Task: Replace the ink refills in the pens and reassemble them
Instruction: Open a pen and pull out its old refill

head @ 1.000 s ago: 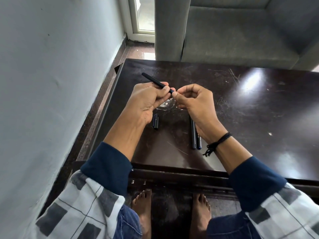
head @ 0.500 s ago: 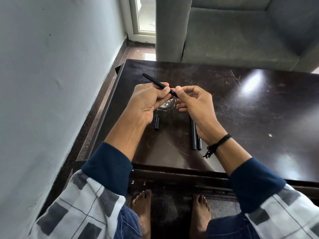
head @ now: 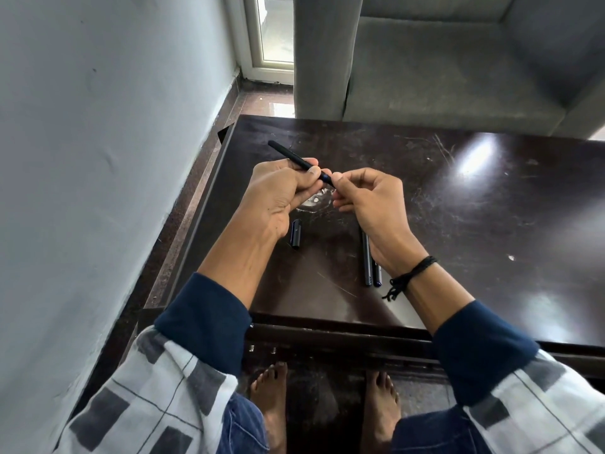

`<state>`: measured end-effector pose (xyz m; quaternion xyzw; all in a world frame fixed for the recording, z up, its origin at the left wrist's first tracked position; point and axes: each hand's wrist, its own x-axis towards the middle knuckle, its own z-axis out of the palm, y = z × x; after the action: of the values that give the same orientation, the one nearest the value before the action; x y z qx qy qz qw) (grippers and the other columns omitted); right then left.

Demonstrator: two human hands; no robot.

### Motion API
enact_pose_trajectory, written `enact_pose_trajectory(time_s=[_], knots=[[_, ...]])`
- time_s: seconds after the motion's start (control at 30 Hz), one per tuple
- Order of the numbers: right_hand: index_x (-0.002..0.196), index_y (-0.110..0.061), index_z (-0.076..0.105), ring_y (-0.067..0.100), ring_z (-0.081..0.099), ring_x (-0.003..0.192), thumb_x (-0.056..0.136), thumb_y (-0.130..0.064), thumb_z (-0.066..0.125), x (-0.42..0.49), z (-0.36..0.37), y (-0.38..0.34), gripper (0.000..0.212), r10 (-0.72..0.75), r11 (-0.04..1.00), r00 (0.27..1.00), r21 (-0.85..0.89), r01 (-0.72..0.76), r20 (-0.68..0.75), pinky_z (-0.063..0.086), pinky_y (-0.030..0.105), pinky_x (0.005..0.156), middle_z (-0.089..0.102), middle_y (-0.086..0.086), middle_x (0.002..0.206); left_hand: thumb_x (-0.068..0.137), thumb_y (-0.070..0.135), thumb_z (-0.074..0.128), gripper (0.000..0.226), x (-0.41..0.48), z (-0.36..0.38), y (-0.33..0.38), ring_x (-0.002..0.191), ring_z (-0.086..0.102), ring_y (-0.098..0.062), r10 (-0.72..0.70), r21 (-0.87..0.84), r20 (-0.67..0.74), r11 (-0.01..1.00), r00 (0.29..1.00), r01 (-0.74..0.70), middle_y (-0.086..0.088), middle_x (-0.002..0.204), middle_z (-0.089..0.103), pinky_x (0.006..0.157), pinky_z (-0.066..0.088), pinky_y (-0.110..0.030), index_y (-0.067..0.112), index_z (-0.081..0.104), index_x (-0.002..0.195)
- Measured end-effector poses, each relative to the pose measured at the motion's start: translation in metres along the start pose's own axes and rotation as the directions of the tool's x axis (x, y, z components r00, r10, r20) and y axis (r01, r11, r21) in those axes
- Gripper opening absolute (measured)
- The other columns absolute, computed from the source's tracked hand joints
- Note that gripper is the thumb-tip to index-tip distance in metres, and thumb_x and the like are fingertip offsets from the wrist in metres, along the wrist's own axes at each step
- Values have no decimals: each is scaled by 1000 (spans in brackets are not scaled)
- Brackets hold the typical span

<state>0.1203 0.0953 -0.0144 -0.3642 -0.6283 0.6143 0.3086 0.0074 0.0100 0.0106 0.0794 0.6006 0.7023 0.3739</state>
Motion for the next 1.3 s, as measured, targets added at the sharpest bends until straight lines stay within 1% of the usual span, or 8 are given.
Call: enact_pose_trajectory(time_s=[0.1,0.23,0.4,0.57,0.9,1.07,1.2,1.3], knots=[[86,-10,71,13,64,69,89,-16,80,0,-2,0,11,-32,999,999,-3,32,16,55,26,66,70,5,76,87,-12,65,14,0,1,0,84,76,-22,4,0,7,1000,1000,-4,-21,95,75,71,60,-23,-3,71,96],[91,-13,71,12,68,69,91,-28,78,-1,-2,0,16,8,1000,1000,19,-8,6,57,26,67,73,4,80,87,-12,66,14,0,1,0,84,76,-22,7,7,-5,1000,1000,-7,-20,97,74,72,61,-23,-3,72,96],[88,-6,73,11,66,67,90,-12,78,1,-3,-1,8,-21,1000,1000,22,21,21,57,23,67,72,3,74,88,-12,65,16,-1,0,0,85,77,-22,6,5,6,1000,1000,-6,-21,98,75,72,61,-24,-4,72,99],[95,-6,72,14,70,70,92,-24,77,-1,-4,-3,18,34,997,999,71,-37,30,58,27,70,76,12,85,88,-12,65,15,-1,1,2,80,76,-20,-2,-7,0,1000,1000,2,-20,97,74,70,61,-23,-4,72,99],[92,-8,72,15,71,70,91,-22,78,0,-4,-2,15,43,997,999,66,-44,20,57,27,68,77,11,85,88,-12,65,15,-1,1,1,83,76,-21,-2,-3,-2,1000,1000,2,-20,95,74,71,61,-23,-3,71,97],[88,-7,73,16,68,71,87,-11,80,3,-5,-1,9,-10,999,999,49,8,31,57,25,67,74,8,79,88,-13,64,16,-1,1,1,83,76,-21,-1,-8,10,1000,1000,1,-21,94,74,74,62,-24,-6,70,101],[91,-9,72,17,71,71,90,-25,79,2,-4,-1,17,29,996,999,78,-31,28,57,25,65,78,11,87,87,-13,65,14,0,1,2,90,75,-25,3,-6,-7,1000,1000,-3,-20,94,73,74,62,-25,-3,71,96],[87,-6,74,17,70,69,92,-20,77,2,-4,1,14,27,998,999,48,-29,34,56,25,65,76,12,79,87,-12,65,14,0,1,1,93,75,-27,-2,3,-1,1000,1000,2,-22,98,74,74,61,-25,-3,72,96]])
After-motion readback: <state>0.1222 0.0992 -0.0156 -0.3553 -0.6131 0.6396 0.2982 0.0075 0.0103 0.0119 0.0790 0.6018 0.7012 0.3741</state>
